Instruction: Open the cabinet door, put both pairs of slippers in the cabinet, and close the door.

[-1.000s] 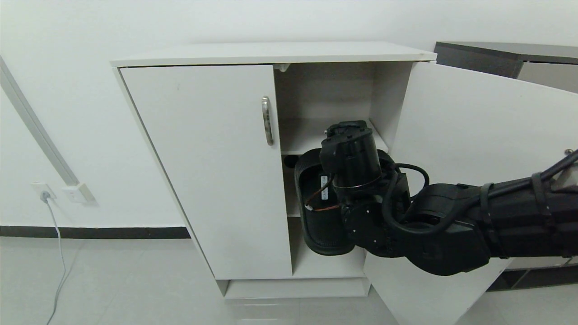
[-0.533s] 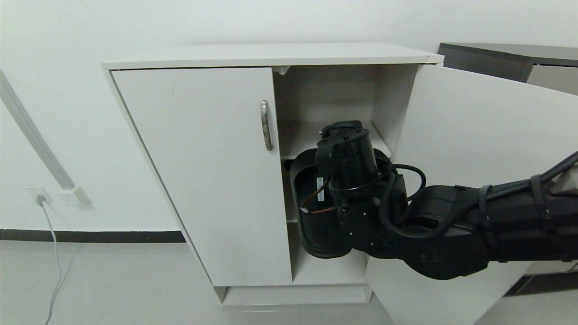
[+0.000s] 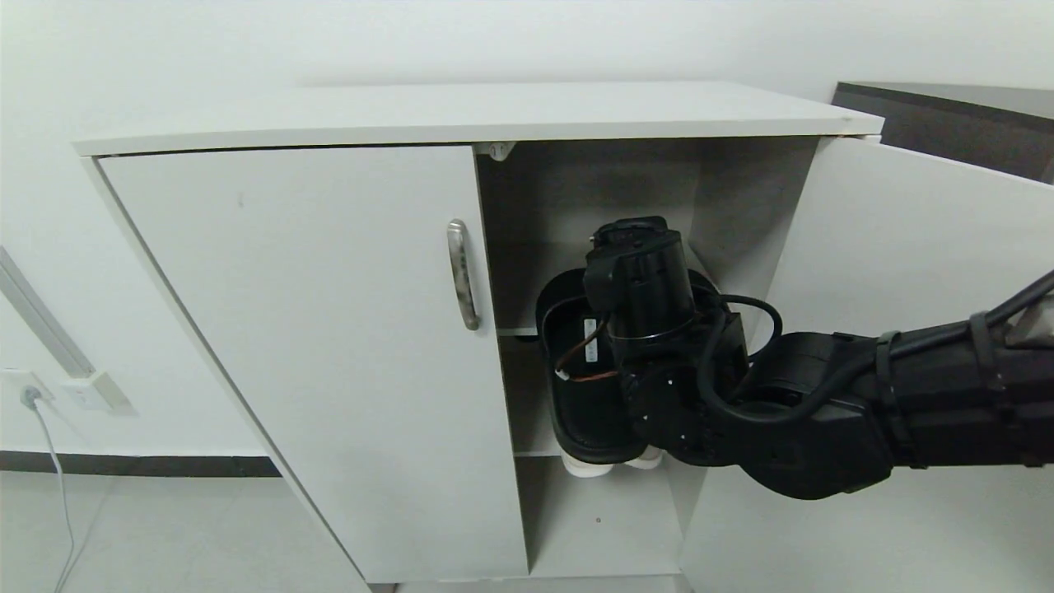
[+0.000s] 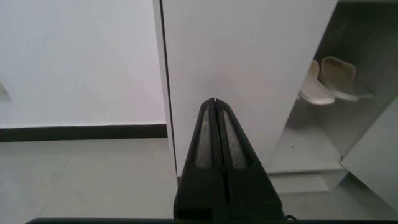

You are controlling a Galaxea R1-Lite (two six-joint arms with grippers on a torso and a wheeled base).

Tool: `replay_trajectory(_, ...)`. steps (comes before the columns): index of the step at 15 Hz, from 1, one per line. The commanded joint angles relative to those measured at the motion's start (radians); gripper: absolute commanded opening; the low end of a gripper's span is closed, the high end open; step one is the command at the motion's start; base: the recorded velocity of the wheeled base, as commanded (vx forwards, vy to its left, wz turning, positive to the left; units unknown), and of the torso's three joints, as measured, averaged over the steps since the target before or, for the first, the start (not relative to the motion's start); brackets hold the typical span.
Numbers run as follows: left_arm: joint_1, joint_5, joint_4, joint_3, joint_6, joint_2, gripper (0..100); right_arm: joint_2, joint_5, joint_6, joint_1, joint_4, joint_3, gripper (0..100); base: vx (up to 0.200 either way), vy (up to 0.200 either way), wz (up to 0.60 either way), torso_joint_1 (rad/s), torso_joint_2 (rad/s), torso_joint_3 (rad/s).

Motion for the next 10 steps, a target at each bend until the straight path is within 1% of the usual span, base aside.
replay_trajectory(1, 0.0, 0.001, 0.001, 0.0, -0.001, 0.001, 0, -0.004, 0.0, 0.0, 0.002, 0.0, 0.003, 0, 0.0, 0.0, 0.0, 0.0, 0.0, 0.0)
replay_trajectory(5, 0.001, 0.001, 0.001, 0.0, -0.001, 0.001, 0, 0.007, 0.0, -0.003, 0.003, 0.0, 0.005, 0, 0.0, 0.0, 0.0, 0.0, 0.0, 0.0)
replay_trajectory(6, 0.0, 0.001, 0.001, 0.0, -0.001, 0.001, 0, 0.019, 0.003, -0.028, -0.006, -0.007, 0.005, 0, 0.0, 0.0, 0.0, 0.0, 0.0, 0.0)
replay_trajectory(8, 0.0, 0.002, 0.001, 0.0, -0.002, 0.001, 0, 0.065, 0.04, -0.074, -0.037, -0.069, -0.035, 0, 0.0, 0.0, 0.0, 0.0, 0.0, 0.0)
replay_trajectory(9, 0.0, 0.002, 0.001, 0.0, -0.002, 0.001, 0, 0.081, 0.081, -0.092, -0.05, -0.079, -0.064, 0, 0.0, 0.0, 0.0, 0.0, 0.0, 0.0)
replay_trajectory(10, 0.0, 0.002, 0.001, 0.0, -0.002, 0.001, 0, 0.098, 0.089, -0.092, -0.067, -0.06, -0.106, 0, 0.0, 0.0, 0.0, 0.0, 0.0, 0.0)
